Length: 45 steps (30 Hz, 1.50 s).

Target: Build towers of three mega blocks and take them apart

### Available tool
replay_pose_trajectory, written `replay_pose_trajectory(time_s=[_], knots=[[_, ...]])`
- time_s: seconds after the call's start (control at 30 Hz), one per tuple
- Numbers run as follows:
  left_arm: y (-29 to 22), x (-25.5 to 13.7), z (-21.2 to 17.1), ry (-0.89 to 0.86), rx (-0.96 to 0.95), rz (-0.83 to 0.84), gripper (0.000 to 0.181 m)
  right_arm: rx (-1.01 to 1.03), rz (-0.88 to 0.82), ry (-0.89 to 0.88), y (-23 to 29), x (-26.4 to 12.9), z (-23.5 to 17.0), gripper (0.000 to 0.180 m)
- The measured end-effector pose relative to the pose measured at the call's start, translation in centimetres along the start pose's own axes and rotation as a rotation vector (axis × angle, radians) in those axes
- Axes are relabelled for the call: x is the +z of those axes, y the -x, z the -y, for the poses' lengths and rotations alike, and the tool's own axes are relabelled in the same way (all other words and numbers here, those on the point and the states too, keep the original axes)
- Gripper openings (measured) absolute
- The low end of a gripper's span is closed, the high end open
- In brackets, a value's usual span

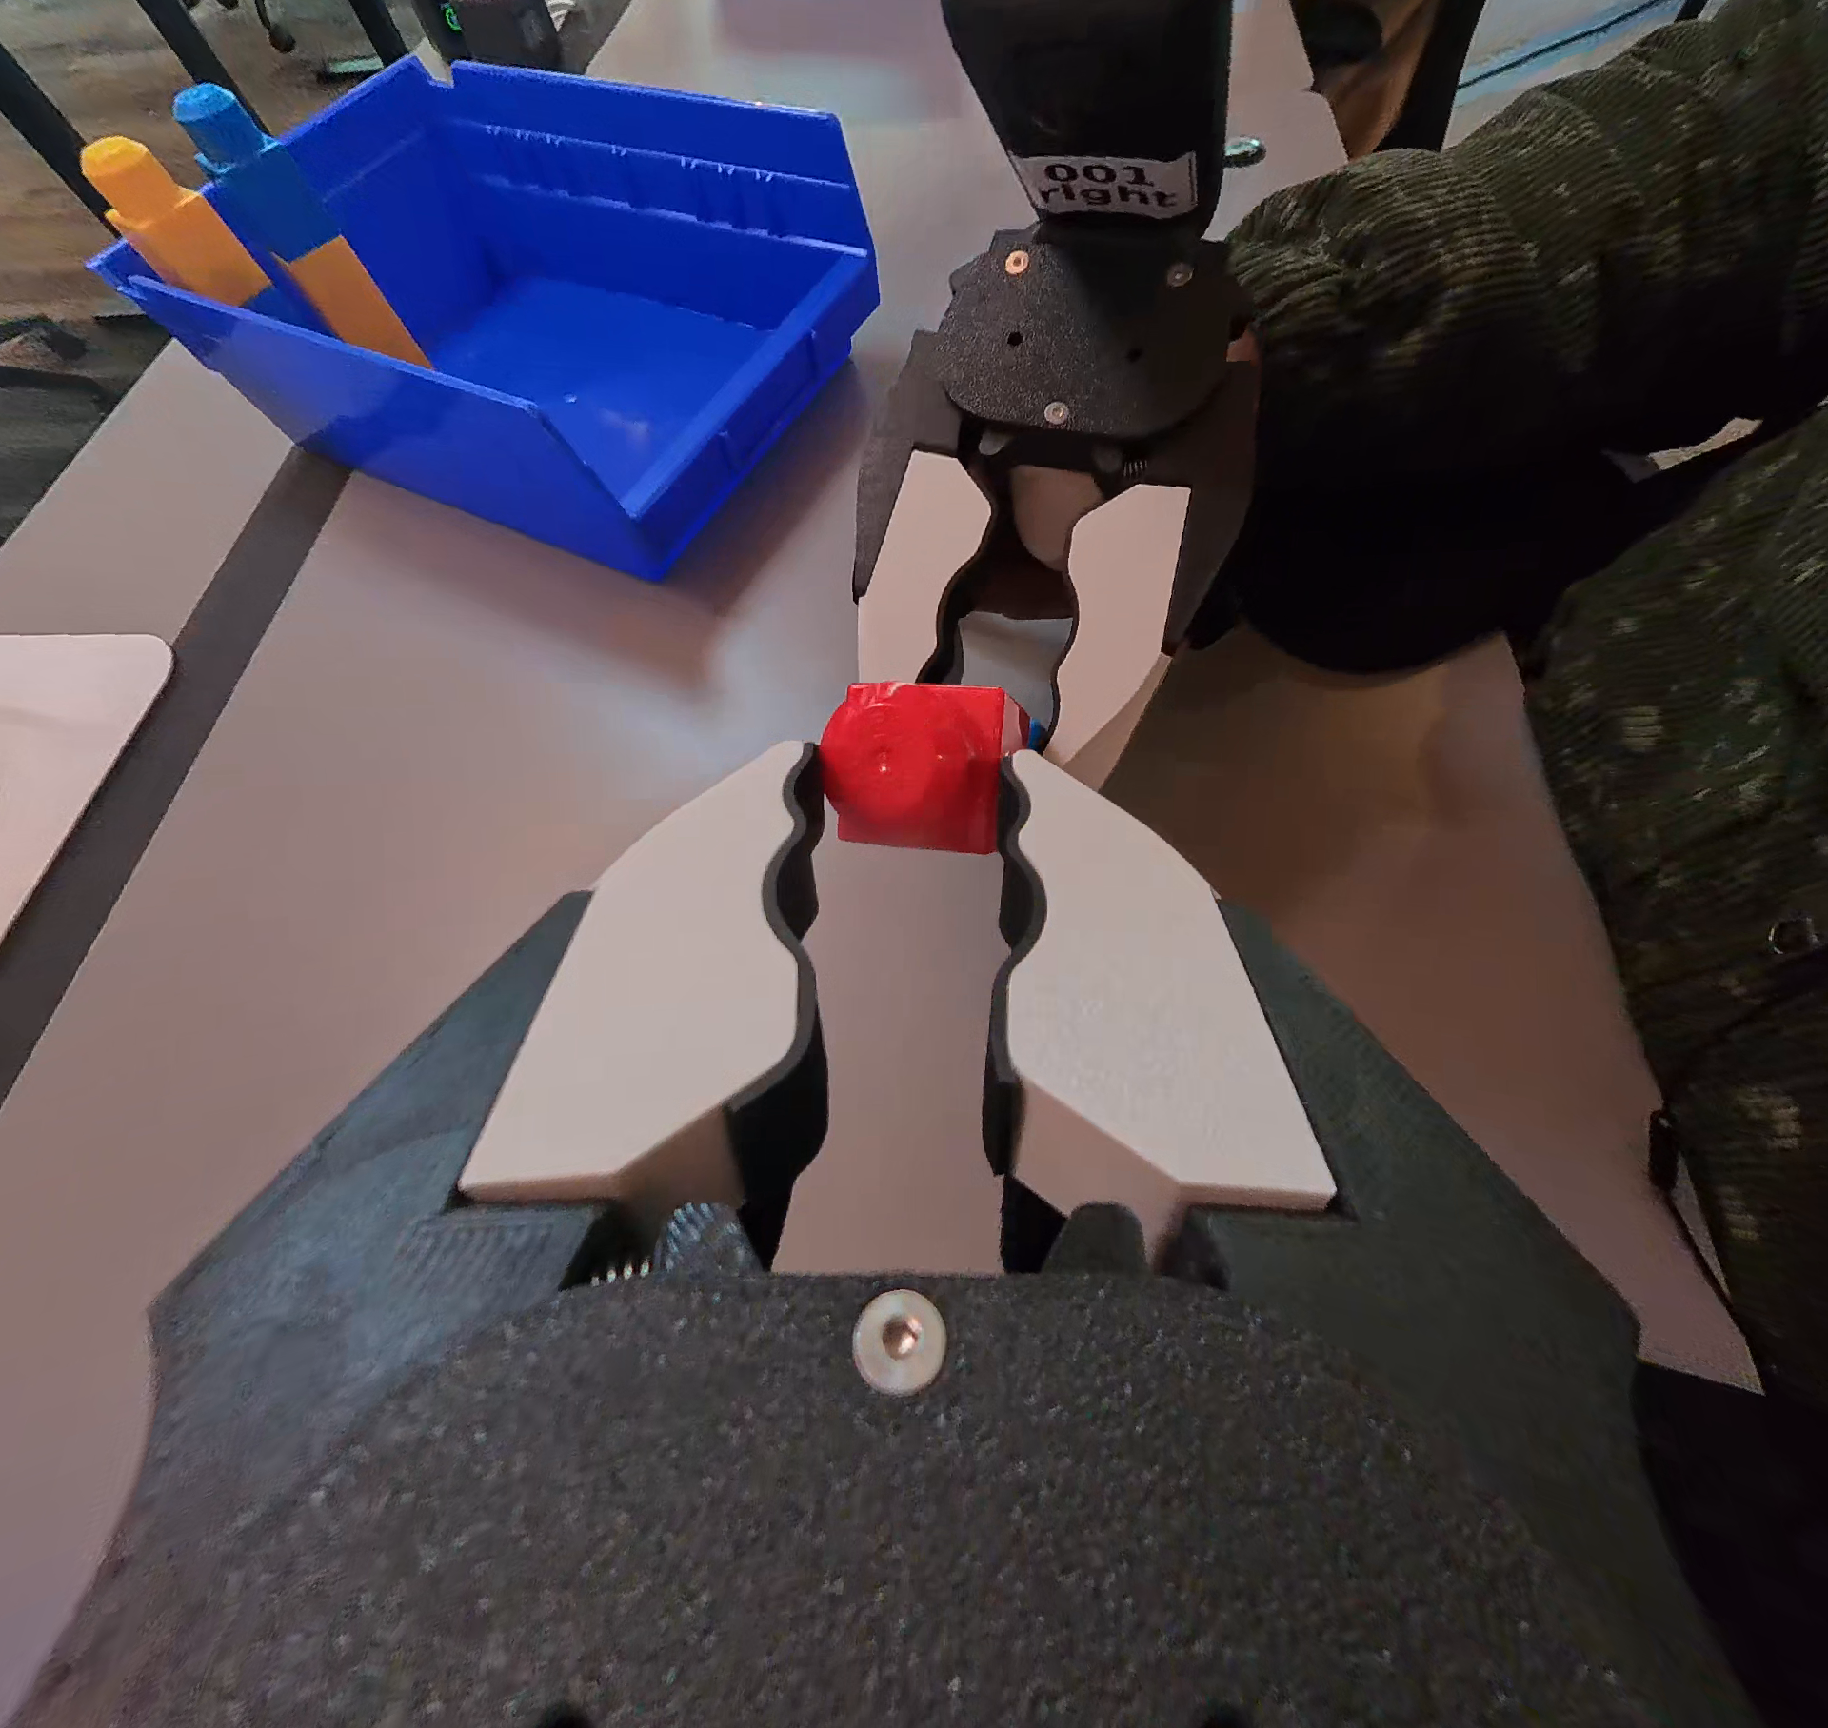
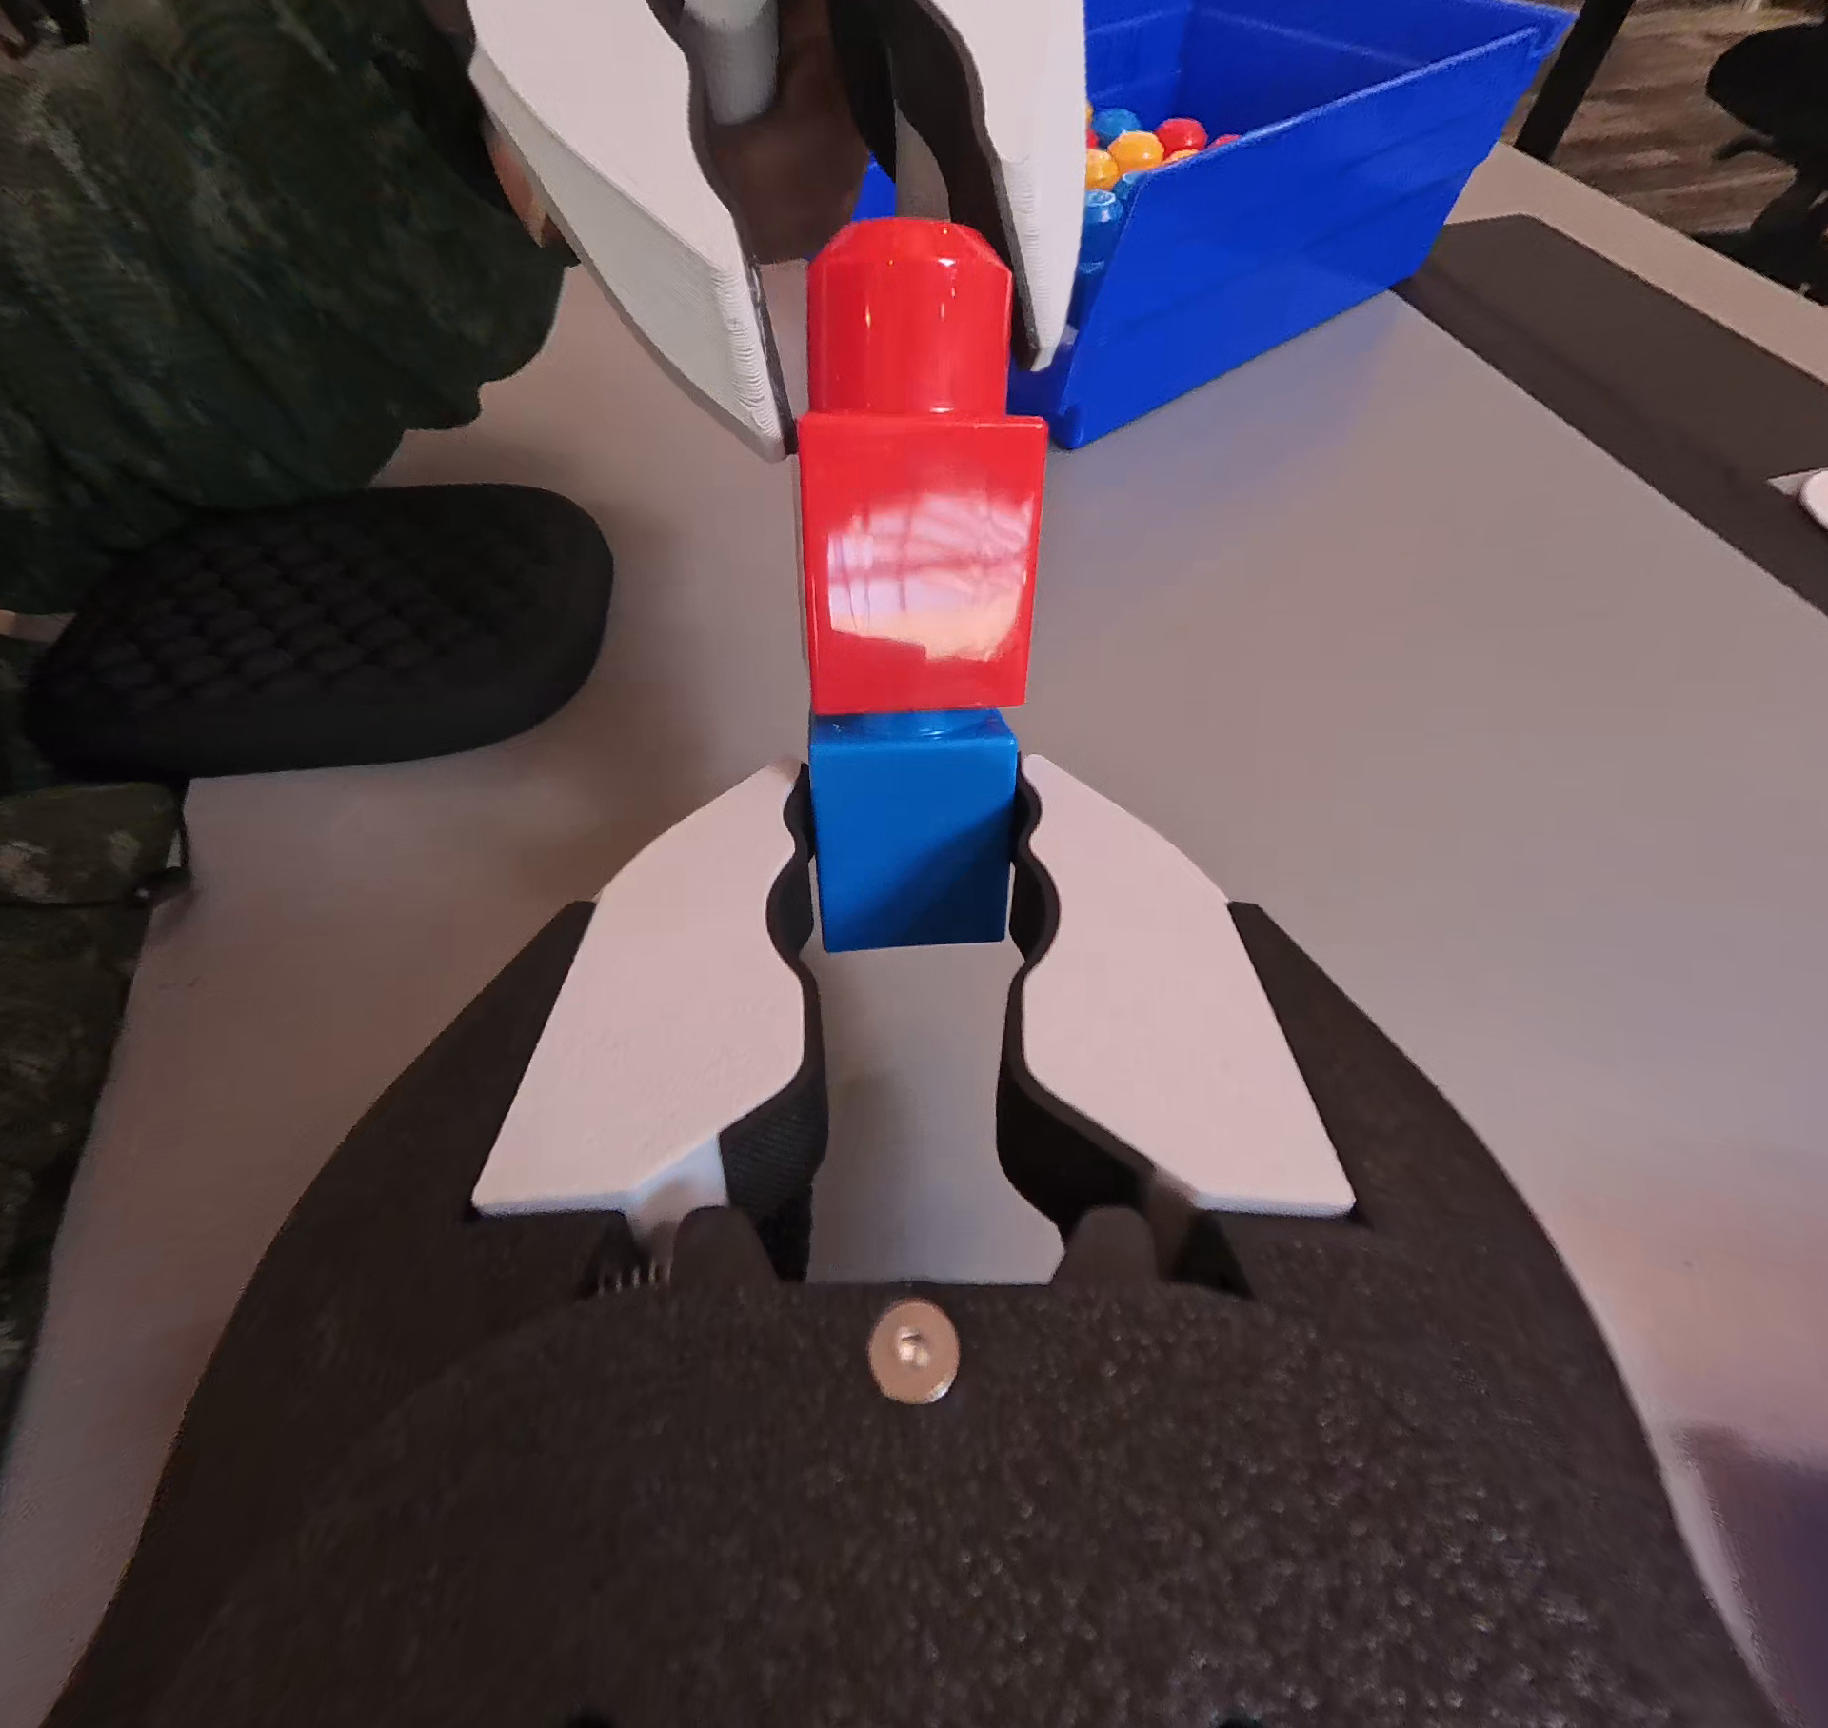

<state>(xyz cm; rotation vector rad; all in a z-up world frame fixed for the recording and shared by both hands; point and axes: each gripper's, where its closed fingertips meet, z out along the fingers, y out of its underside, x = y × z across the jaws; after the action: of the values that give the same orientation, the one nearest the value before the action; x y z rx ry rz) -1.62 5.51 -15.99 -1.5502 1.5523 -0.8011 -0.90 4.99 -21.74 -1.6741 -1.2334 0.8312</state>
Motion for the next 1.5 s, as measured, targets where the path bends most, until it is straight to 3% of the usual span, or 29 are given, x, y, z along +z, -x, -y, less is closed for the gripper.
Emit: replay_pose_trajectory(time_s=[0.47,0.97,1.1,1.2,1.27,1.5], knots=[[-1.8,-0.7,2.0,-0.171,0.022,-0.082,0.034,0.049,0.086,-0.103,2.2,-0.1,1.8,0.036],[-4.9,-1.3,3.2,-0.267,0.099,-0.215,0.032,-0.048,0.203,-0.133,5.4,0.1,2.5,0.036],[-3.5,-0.9,2.7,-0.270,0.047,-0.136,0.031,-0.062,0.075,-0.097,3.4,0.1,2.4,0.036],[-3.3,0.6,1.4,-0.194,0.040,-0.112,0.052,-0.058,0.016,-0.097,2.4,-0.2,2.5,0.036],[-3.2,1.5,1.2,-0.182,0.077,-0.077,0.038,-0.089,-0.009,-0.068,2.2,0.0,2.1,0.036],[-4.6,1.5,0.8,-0.190,0.152,-0.156,0.037,-0.136,0.043,-0.026,3.7,0.4,1.5,0.036]])
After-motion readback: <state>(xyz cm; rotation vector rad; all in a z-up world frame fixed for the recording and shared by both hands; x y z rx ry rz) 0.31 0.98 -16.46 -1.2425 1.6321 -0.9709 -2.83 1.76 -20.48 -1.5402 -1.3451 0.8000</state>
